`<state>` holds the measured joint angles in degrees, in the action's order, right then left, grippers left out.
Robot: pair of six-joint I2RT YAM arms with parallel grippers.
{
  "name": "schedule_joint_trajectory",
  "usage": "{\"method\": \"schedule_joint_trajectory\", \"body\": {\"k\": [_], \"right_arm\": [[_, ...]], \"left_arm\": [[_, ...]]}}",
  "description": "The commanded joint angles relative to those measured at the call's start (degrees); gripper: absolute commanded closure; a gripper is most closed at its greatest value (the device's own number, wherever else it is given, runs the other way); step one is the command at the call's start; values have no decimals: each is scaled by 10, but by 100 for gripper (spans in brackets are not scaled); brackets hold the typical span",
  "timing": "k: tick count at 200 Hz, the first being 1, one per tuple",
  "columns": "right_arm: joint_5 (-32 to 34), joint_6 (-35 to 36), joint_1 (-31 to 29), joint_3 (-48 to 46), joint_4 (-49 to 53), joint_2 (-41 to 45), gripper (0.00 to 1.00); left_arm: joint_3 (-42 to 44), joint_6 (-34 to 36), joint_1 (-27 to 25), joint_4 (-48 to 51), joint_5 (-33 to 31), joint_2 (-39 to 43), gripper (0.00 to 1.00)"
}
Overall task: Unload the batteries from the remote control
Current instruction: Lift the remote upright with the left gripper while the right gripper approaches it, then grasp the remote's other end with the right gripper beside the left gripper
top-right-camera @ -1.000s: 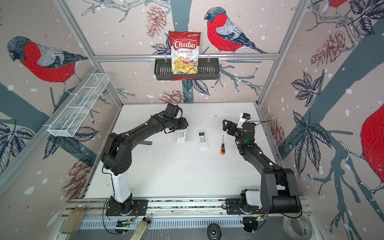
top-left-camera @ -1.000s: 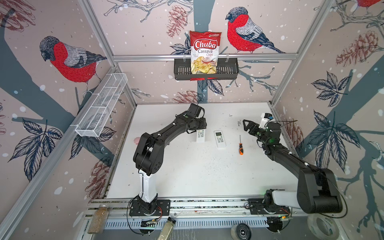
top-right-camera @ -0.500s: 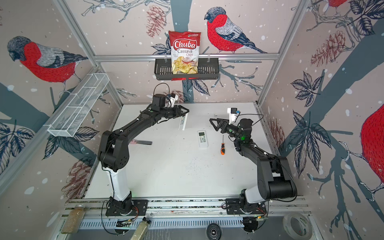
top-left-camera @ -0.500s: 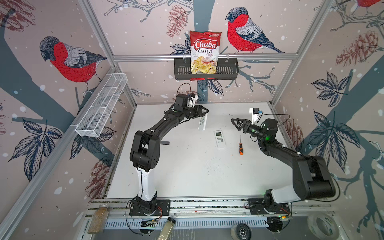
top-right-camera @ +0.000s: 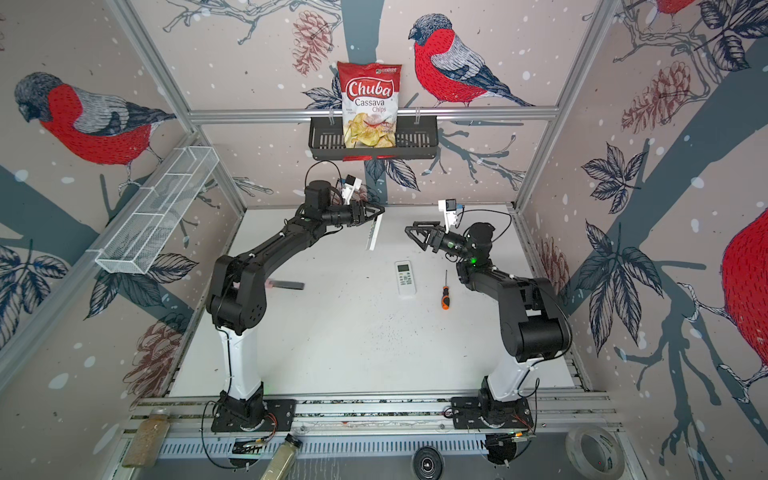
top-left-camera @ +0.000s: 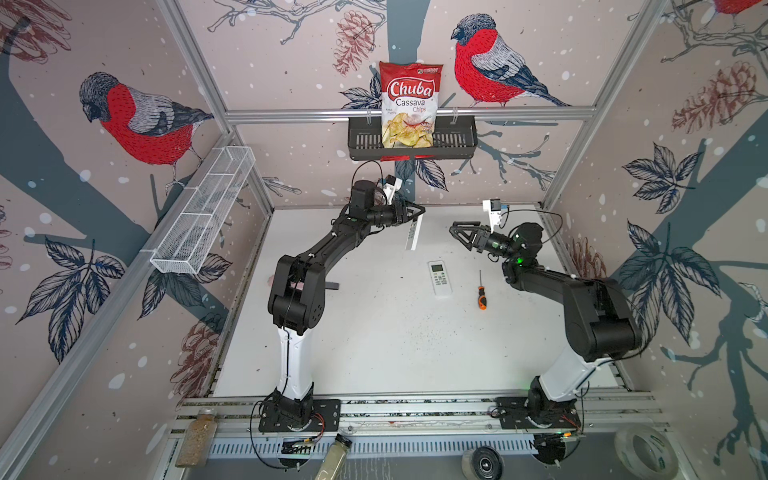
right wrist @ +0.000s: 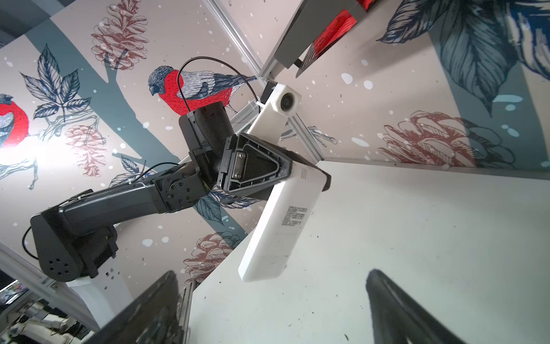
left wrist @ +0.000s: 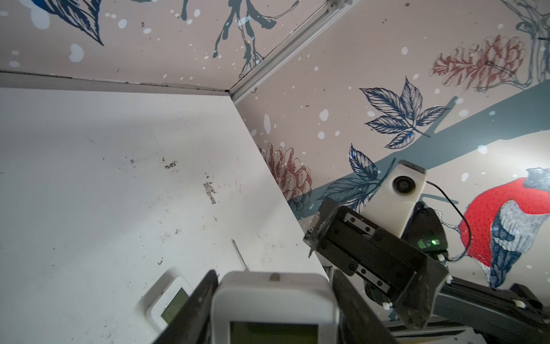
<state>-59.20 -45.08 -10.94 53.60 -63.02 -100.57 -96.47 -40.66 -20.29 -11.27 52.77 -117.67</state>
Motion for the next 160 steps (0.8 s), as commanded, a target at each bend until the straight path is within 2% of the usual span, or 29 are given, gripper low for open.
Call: {"method": "schedule_joint_trajectory", "body": {"k": [1, 56, 113, 160], "right_arm": [[-19, -20, -8, 32, -28, -30, 1], [-31, -110, -33, 103, -122, -121, 1], [-38, -115, -56, 163, -113, -166, 0], [-52, -118, -70, 210, -89, -196, 6]], "left_arm": [[-3, -30, 5, -75, 35, 4, 61], [9, -90, 8, -173, 74, -7, 61], [21, -73, 7, -166, 73, -4, 61], [33, -68, 7, -171, 67, 0, 61]]}}
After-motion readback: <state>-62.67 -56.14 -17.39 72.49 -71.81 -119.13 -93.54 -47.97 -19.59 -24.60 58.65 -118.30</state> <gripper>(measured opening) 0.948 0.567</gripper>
